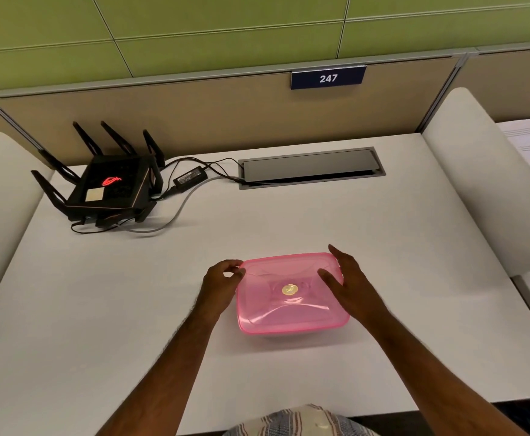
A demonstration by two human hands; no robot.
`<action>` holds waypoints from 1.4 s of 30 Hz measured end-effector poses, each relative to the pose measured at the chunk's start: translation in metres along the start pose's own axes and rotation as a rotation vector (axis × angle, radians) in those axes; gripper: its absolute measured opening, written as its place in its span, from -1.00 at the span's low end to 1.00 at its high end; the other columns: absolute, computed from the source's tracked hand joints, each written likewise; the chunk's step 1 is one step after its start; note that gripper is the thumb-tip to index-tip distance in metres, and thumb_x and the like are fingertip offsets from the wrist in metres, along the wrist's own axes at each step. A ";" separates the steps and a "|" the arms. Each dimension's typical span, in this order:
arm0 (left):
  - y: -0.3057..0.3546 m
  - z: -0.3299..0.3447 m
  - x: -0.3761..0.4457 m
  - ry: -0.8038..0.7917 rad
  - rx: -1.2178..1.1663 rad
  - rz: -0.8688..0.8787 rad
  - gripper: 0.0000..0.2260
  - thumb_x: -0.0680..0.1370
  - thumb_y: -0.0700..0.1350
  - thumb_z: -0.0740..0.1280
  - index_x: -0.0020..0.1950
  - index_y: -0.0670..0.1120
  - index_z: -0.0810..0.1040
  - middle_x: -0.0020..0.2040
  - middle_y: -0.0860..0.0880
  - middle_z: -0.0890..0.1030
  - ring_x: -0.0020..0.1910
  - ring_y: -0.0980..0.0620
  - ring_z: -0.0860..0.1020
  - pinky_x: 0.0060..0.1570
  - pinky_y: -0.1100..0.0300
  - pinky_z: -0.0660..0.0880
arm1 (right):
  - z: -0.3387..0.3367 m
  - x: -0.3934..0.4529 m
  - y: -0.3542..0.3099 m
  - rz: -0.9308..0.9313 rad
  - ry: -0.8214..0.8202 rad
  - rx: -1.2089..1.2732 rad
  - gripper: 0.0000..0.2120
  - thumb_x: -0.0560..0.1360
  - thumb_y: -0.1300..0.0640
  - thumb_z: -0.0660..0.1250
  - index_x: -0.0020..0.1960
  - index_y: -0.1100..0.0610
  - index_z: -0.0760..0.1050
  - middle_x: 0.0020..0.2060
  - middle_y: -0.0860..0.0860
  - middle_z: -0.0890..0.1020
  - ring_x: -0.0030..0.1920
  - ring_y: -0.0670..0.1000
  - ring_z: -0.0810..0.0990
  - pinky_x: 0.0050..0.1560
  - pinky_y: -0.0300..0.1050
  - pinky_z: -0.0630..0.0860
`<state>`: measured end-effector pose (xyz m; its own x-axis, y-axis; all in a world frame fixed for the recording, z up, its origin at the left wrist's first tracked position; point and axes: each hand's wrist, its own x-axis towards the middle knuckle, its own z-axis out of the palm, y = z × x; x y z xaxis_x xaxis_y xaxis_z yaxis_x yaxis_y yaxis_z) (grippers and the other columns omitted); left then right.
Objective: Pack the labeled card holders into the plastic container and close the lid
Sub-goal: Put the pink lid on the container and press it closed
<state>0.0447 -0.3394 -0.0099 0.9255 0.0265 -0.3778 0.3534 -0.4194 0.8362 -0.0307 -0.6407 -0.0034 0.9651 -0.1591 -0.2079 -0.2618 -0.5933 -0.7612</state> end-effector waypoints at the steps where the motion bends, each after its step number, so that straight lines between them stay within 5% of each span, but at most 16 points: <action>1: 0.000 0.000 0.000 0.000 -0.004 0.000 -0.86 0.59 -0.14 0.43 0.13 0.01 0.68 0.02 0.09 0.66 0.02 -0.11 0.67 -0.03 -0.11 0.68 | 0.000 0.003 -0.001 -0.008 -0.008 -0.037 -0.38 0.62 -0.17 0.26 0.60 -0.02 0.19 0.53 -0.05 0.32 0.48 -0.02 0.37 0.47 -0.03 0.34; 7: 0.000 0.002 0.002 0.014 0.011 -0.003 -0.84 0.59 -0.15 0.42 0.17 -0.04 0.68 0.05 0.03 0.66 0.06 -0.12 0.66 0.07 -0.14 0.65 | 0.007 0.000 0.000 -0.052 -0.017 -0.160 -0.34 0.64 -0.13 0.23 0.62 0.14 0.13 0.58 0.04 0.24 0.52 0.04 0.33 0.47 -0.03 0.33; 18: -0.001 0.003 0.002 0.011 0.035 0.003 -0.81 0.59 -0.13 0.42 0.20 -0.06 0.68 0.10 0.02 0.68 0.10 -0.09 0.66 0.18 -0.16 0.60 | 0.016 -0.013 0.011 -0.093 0.006 -0.137 -0.40 0.70 -0.08 0.09 0.66 0.09 0.02 0.63 -0.03 0.12 0.60 -0.07 0.15 0.50 -0.24 0.10; 24: -0.001 0.003 0.000 -0.002 0.013 -0.008 -0.74 0.60 -0.11 0.42 0.29 -0.04 0.64 0.17 0.04 0.67 0.12 -0.06 0.66 0.22 -0.10 0.59 | 0.018 -0.014 0.010 -0.103 0.005 -0.159 -0.40 0.71 -0.05 0.07 0.66 0.11 -0.02 0.64 -0.01 0.07 0.61 -0.04 0.12 0.54 -0.17 0.14; 34: -0.029 -0.007 -0.032 -0.053 -0.029 -0.077 -0.73 0.55 0.09 0.47 0.11 -0.01 0.52 0.00 -0.02 0.63 -0.15 -0.03 0.68 -0.28 0.20 0.62 | 0.021 -0.015 0.014 -0.137 0.033 -0.211 -0.39 0.70 -0.09 0.04 0.67 0.09 -0.02 0.65 -0.03 0.05 0.60 -0.04 0.15 0.53 -0.07 0.27; 38: -0.036 -0.011 -0.040 -0.128 -0.028 -0.109 -0.69 0.52 0.15 0.49 0.02 -0.05 0.54 -0.11 -0.04 0.65 -0.29 0.11 0.65 -0.29 0.19 0.62 | 0.022 -0.015 0.015 -0.143 0.054 -0.221 -0.39 0.69 -0.10 0.05 0.66 0.07 -0.01 0.64 -0.05 0.06 0.58 -0.01 0.22 0.47 -0.02 0.38; 42: -0.036 -0.016 -0.052 -0.259 0.066 -0.157 -0.49 0.44 0.33 0.46 -0.02 -0.12 0.51 -0.23 -0.09 0.71 -0.29 0.03 0.69 -0.29 0.18 0.60 | 0.021 -0.015 0.014 -0.142 0.057 -0.257 -0.37 0.67 -0.16 0.02 0.66 0.05 -0.01 0.63 -0.08 0.06 0.54 0.02 0.31 0.34 0.07 0.52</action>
<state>-0.0143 -0.3109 -0.0137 0.7922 -0.1328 -0.5957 0.4716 -0.4863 0.7356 -0.0490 -0.6304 -0.0236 0.9925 -0.1006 -0.0701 -0.1225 -0.7921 -0.5979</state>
